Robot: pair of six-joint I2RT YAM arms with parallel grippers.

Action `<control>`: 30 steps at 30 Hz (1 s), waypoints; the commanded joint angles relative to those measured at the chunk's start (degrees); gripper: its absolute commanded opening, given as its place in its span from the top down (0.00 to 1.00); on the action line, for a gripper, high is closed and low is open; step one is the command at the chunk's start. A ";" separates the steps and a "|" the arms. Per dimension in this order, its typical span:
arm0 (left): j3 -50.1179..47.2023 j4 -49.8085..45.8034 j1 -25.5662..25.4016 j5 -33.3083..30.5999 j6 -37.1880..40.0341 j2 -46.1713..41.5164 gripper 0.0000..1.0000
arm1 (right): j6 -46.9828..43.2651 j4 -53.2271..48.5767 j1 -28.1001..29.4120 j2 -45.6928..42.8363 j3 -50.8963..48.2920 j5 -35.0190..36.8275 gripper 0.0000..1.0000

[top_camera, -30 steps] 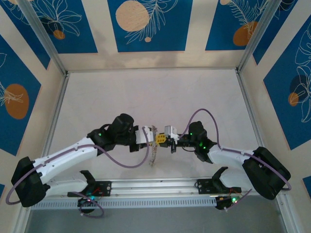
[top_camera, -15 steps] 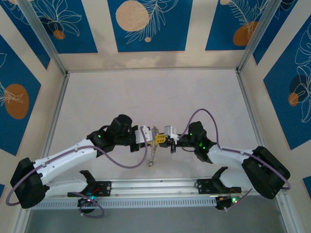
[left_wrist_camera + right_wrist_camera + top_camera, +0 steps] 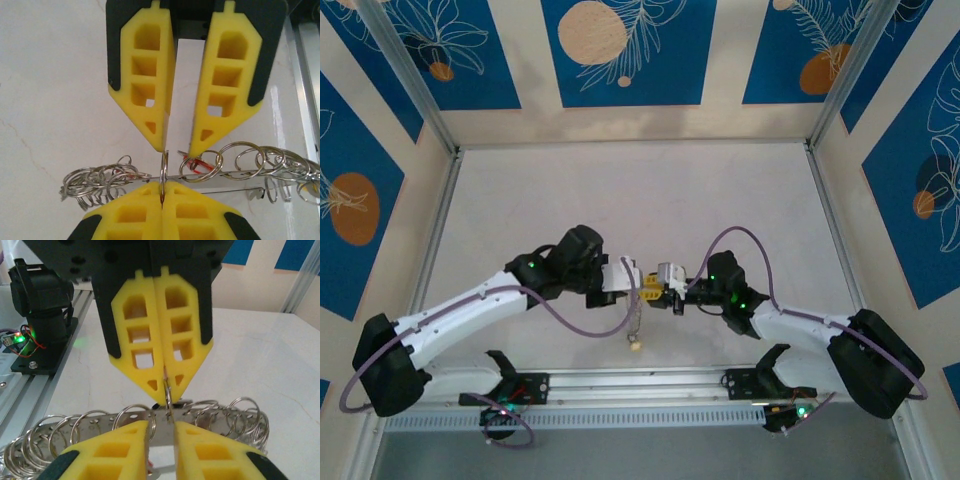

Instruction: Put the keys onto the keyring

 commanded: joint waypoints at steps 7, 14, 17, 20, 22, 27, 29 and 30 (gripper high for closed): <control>7.32 -11.17 -1.54 -1.63 2.93 2.50 1.00 | 0.18 0.15 0.24 1.40 1.35 -0.51 0.72; 9.15 -12.38 -2.03 -1.82 2.26 3.98 1.00 | 1.13 2.37 0.98 3.92 2.35 -1.78 0.69; 9.36 -12.12 -2.26 -1.18 2.17 4.41 1.00 | 1.65 4.24 1.21 4.54 2.35 -1.67 0.69; 9.63 -12.13 -2.35 -0.91 2.18 4.95 1.00 | 1.46 4.06 1.24 4.66 2.76 -1.75 0.73; 9.63 -11.48 -2.37 -0.19 2.05 5.17 1.00 | 1.46 3.99 1.34 5.03 3.05 -2.12 0.77; 9.79 -10.10 -2.32 1.18 1.76 5.43 1.00 | 1.94 5.09 1.58 6.10 3.36 -2.09 0.83; 9.64 -9.61 -2.36 1.59 1.74 5.39 1.00 | 1.94 5.18 1.68 6.42 3.57 -2.19 0.86; 9.55 -9.33 -2.31 1.74 1.67 5.33 1.00 | 1.89 5.14 1.78 6.61 3.66 -2.15 0.88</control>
